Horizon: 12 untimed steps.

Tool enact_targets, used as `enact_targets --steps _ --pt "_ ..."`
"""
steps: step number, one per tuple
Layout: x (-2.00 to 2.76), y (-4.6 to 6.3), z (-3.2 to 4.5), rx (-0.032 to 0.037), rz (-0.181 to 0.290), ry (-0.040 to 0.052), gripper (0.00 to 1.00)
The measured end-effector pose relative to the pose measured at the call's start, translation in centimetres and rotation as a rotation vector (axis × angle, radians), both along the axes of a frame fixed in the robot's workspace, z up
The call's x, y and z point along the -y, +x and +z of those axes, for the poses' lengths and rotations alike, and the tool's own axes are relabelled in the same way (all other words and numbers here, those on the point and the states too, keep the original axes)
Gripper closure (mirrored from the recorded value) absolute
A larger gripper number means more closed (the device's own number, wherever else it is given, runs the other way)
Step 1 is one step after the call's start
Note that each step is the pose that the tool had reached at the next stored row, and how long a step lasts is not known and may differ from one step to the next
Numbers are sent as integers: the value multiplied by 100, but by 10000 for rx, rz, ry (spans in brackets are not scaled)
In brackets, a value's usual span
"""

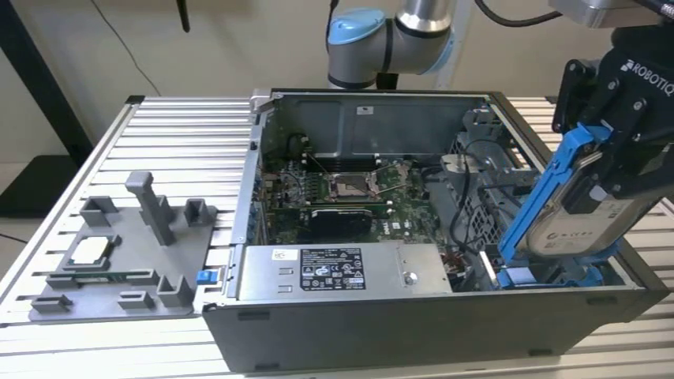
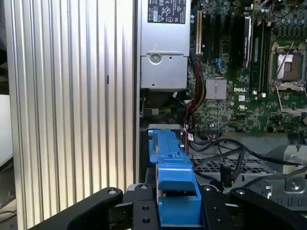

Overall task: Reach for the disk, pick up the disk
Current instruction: 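Pick up the disk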

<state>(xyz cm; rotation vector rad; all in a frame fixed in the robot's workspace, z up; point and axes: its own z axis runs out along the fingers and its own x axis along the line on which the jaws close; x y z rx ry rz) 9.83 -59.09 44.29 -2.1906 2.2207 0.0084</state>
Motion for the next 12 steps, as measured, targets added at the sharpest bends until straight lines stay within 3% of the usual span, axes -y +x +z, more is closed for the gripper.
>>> enact_targets --steps 8,12 --pt "3 23 -141 0 -1 2 100" --pt "3 24 -141 0 -1 9 100"
